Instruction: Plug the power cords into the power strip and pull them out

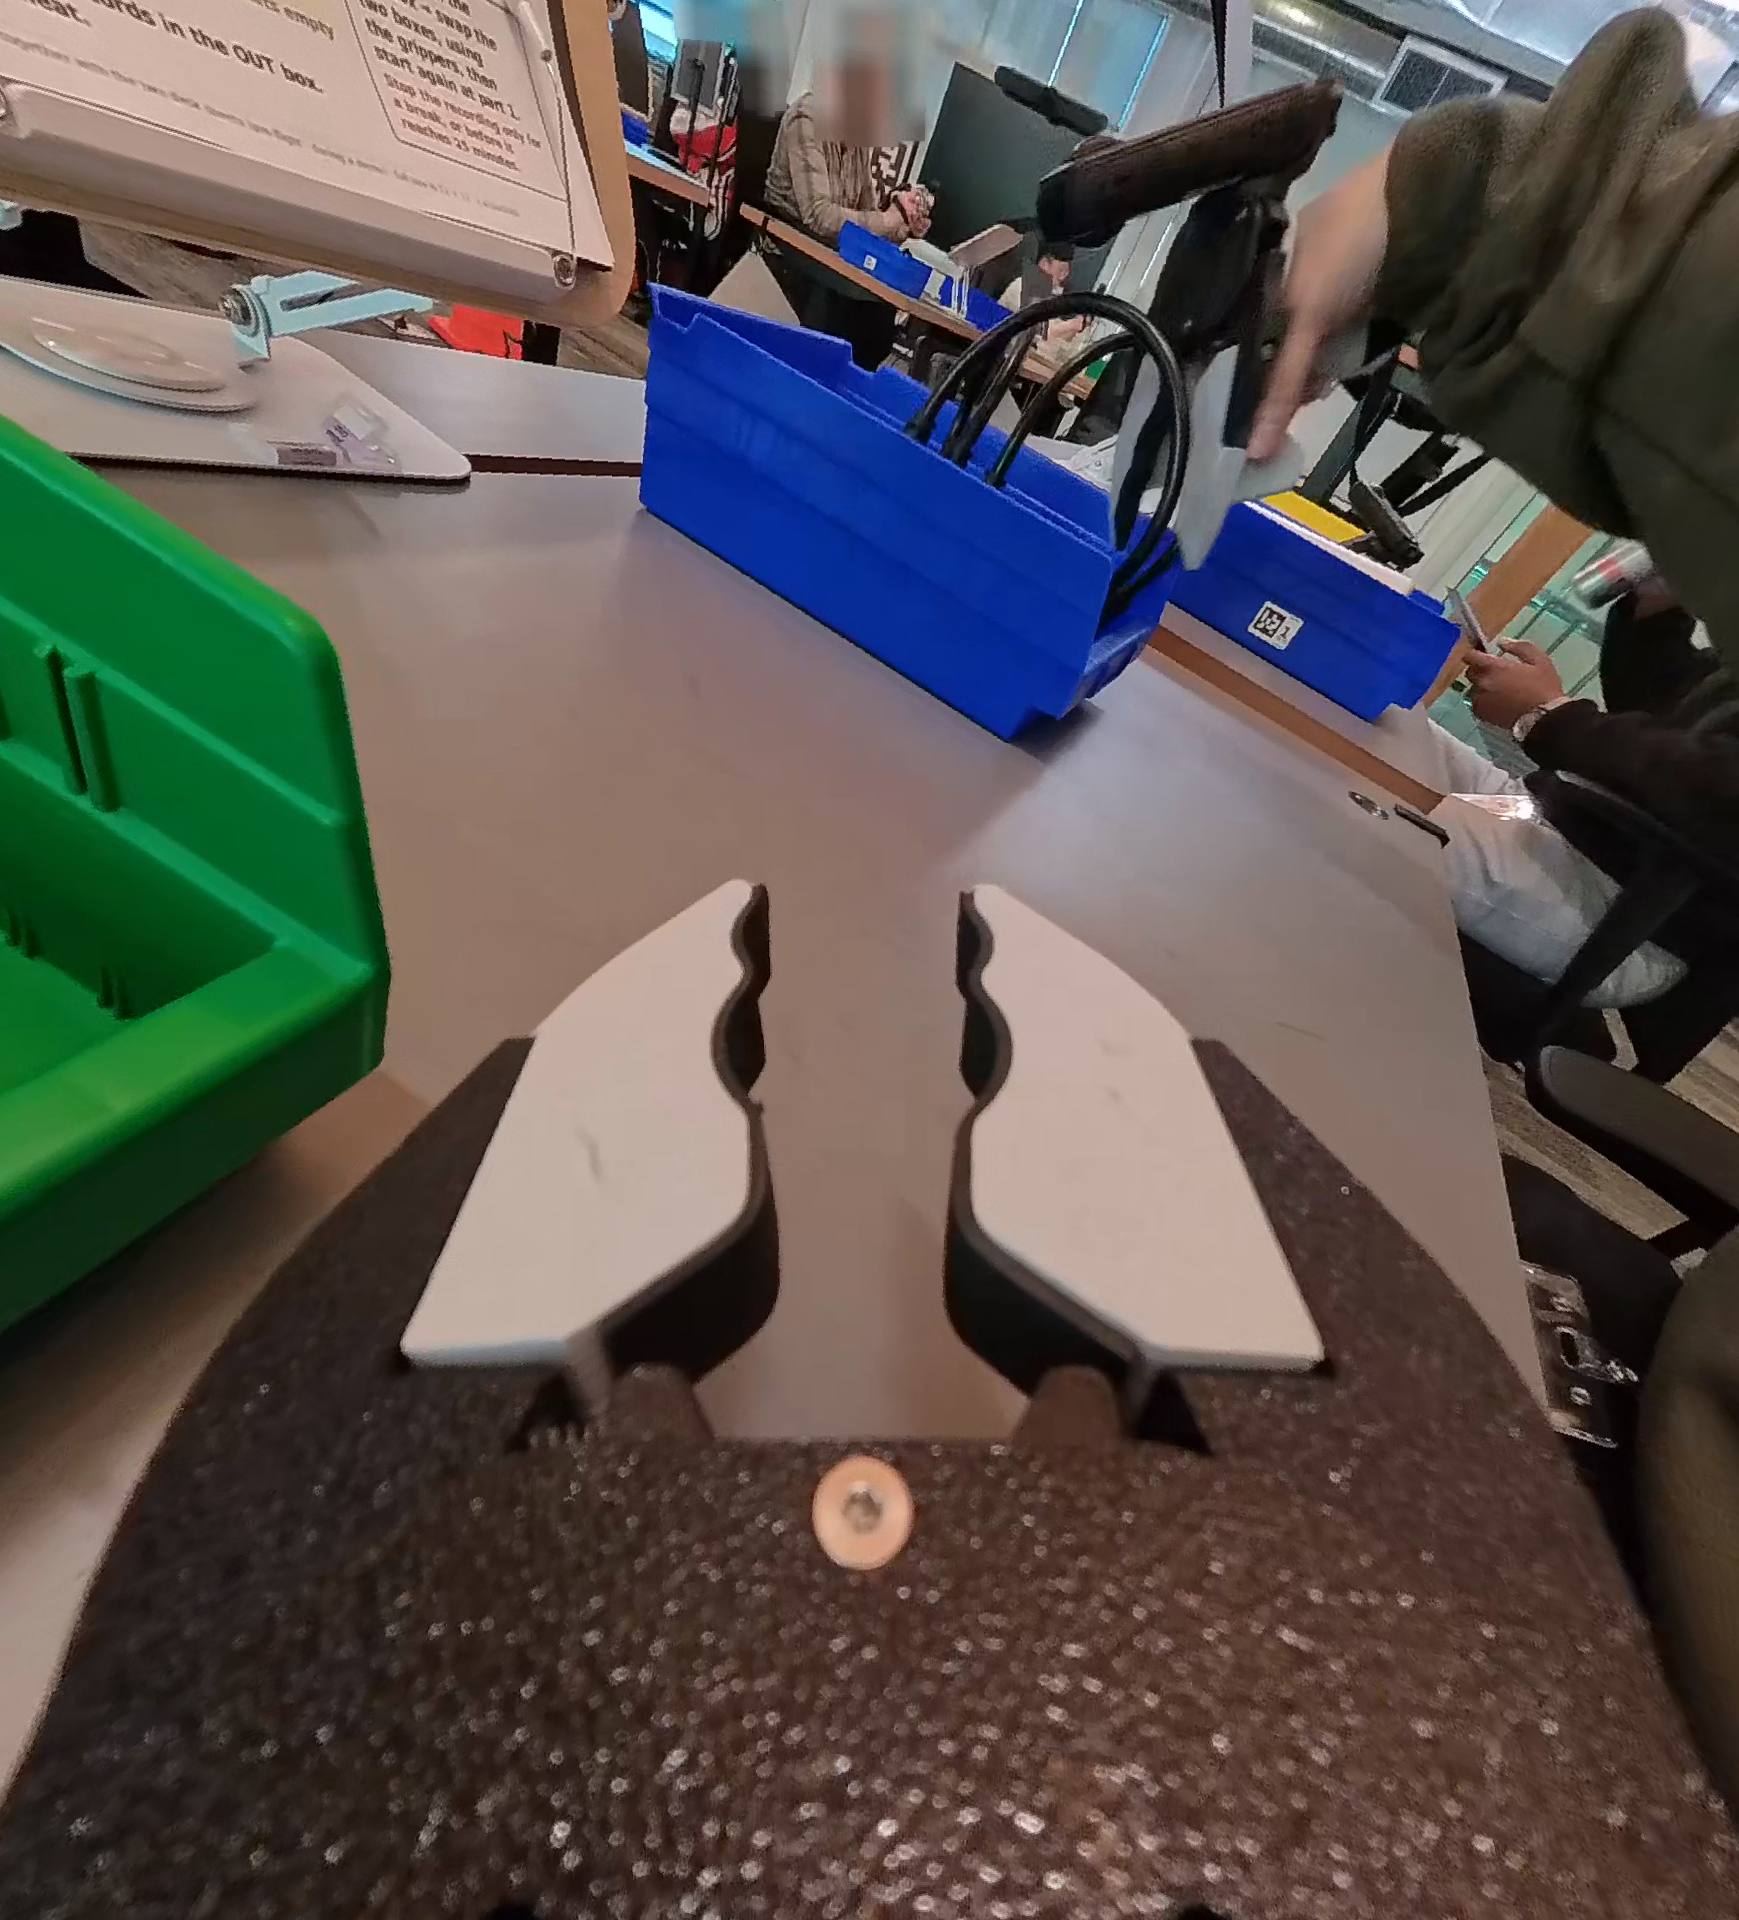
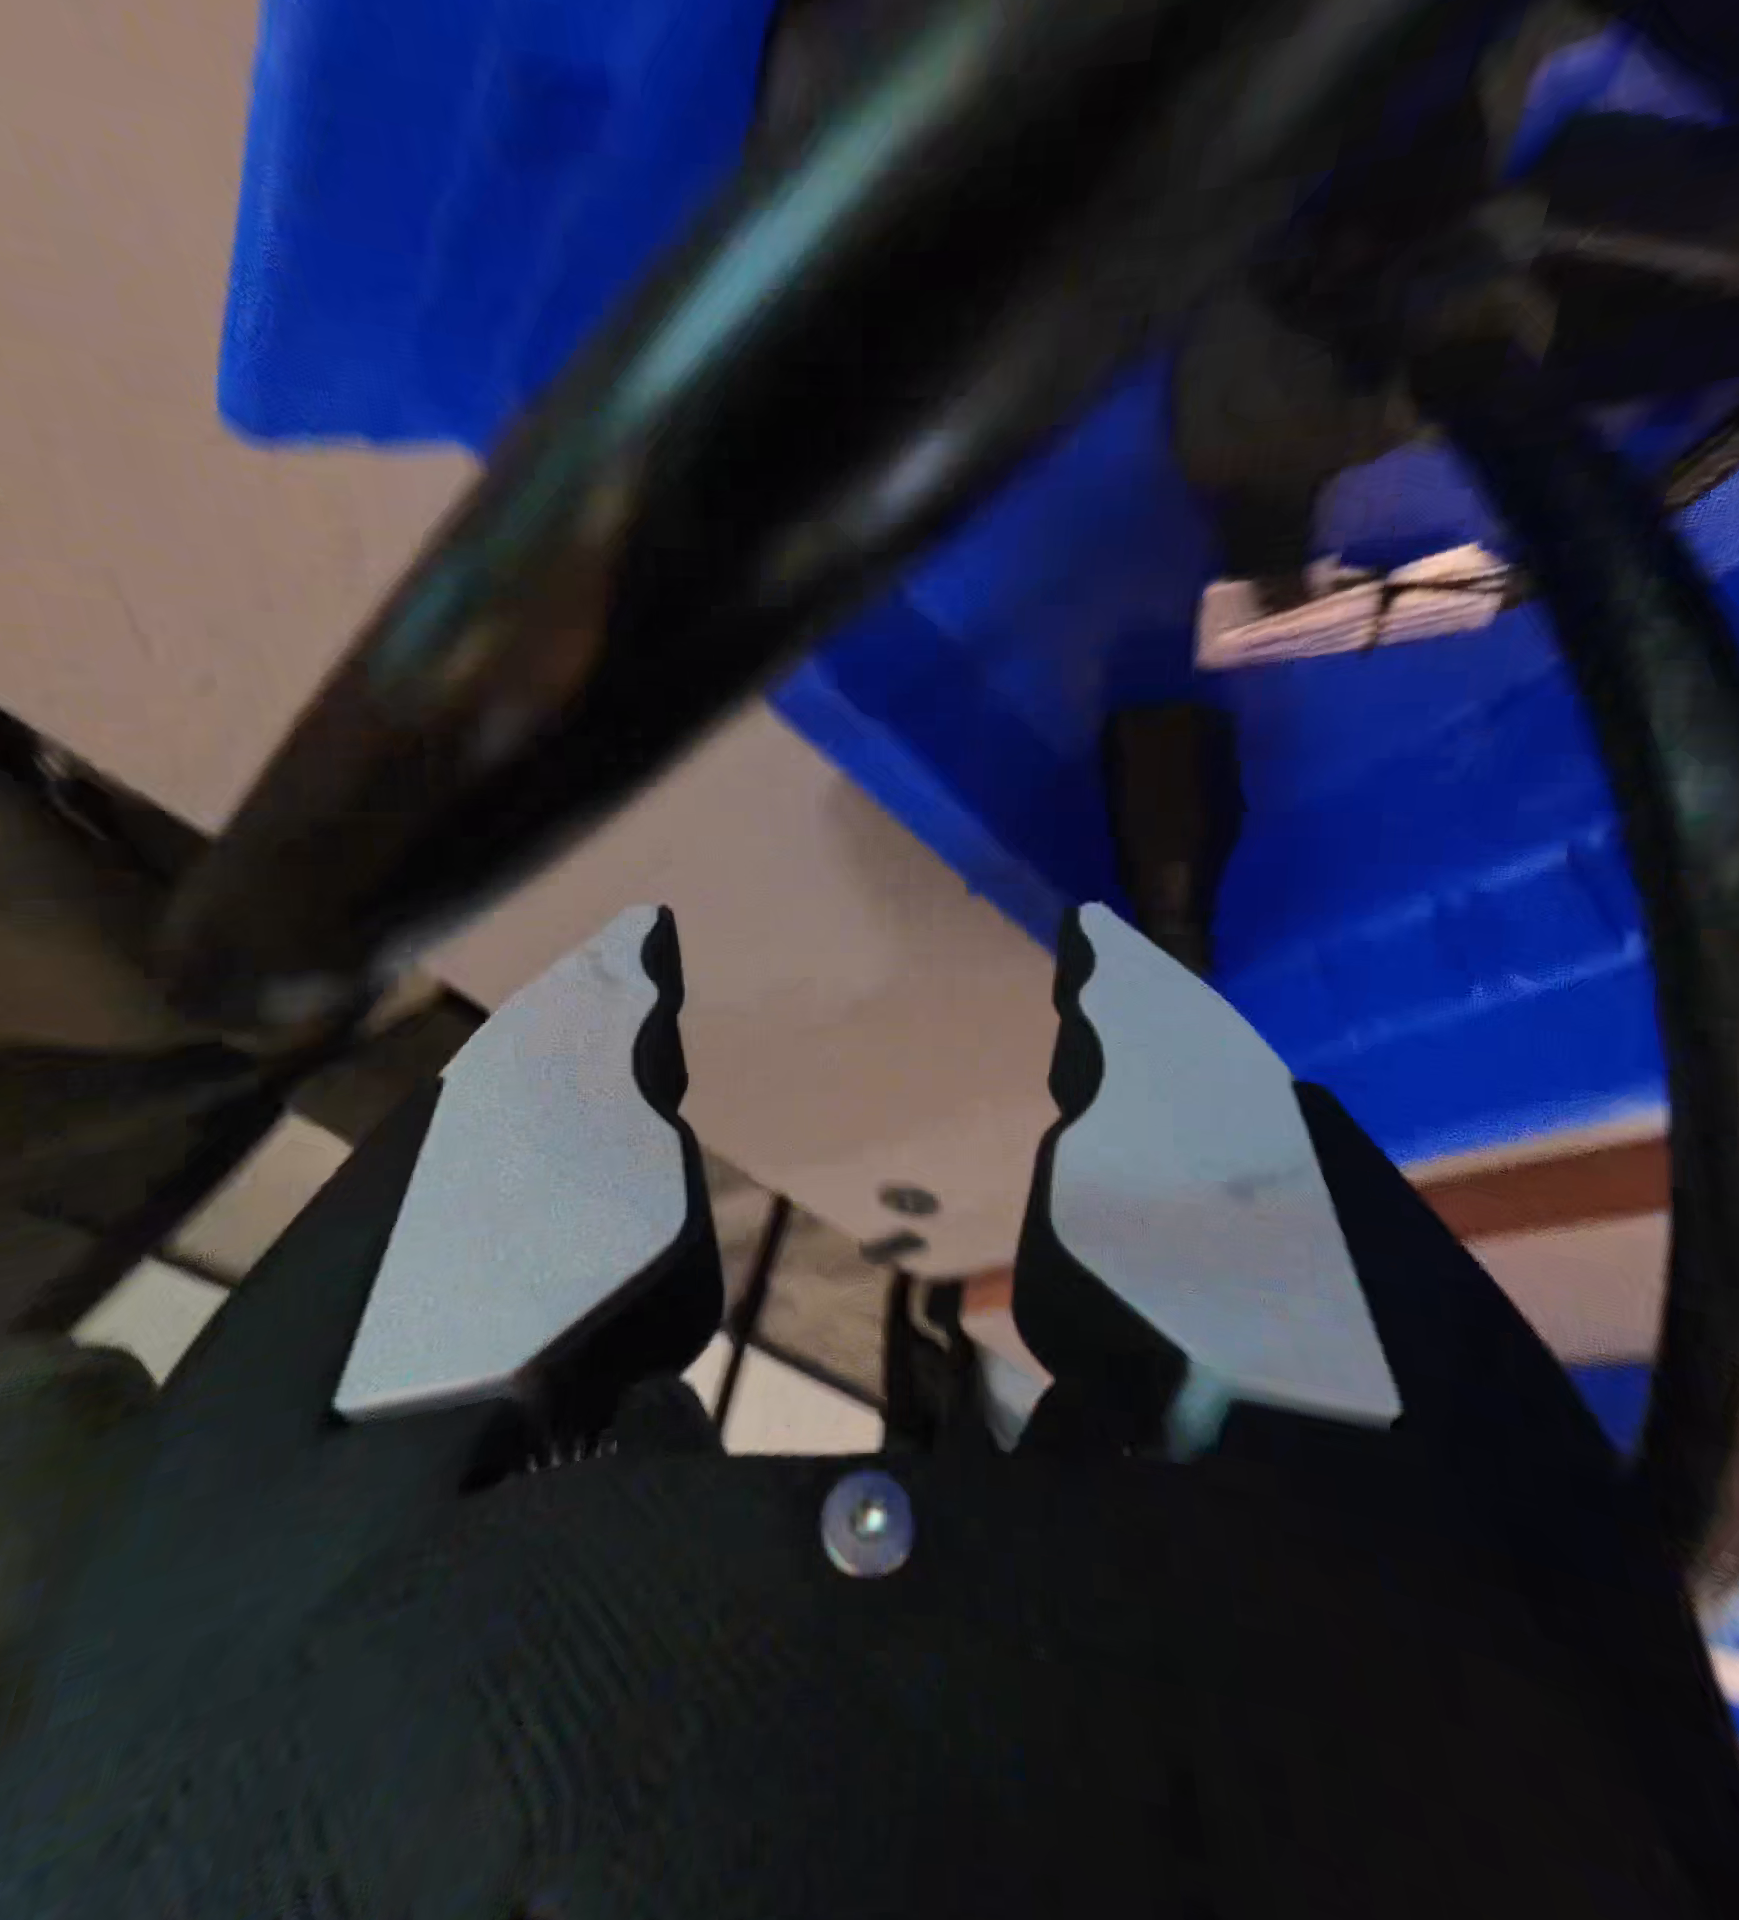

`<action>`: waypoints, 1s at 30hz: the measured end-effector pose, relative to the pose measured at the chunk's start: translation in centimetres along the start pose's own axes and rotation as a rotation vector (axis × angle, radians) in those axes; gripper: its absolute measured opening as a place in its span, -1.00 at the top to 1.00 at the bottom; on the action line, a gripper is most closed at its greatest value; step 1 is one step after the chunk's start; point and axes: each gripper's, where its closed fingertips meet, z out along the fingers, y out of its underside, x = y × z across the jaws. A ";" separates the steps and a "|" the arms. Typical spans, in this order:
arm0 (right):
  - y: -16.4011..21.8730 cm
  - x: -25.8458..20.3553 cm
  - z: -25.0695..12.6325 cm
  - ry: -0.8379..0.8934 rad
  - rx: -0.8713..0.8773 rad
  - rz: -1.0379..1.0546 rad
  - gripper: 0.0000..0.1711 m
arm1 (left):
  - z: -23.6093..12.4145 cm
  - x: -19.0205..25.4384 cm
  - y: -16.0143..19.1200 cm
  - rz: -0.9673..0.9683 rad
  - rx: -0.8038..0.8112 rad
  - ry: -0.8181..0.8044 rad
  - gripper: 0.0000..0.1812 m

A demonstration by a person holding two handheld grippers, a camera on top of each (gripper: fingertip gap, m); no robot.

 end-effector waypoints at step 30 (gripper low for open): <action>5.0 -3.3 3.3 0.472 1.227 0.150 -0.04 | 19.2 10.1 -1.0 0.147 -0.361 -0.114 0.23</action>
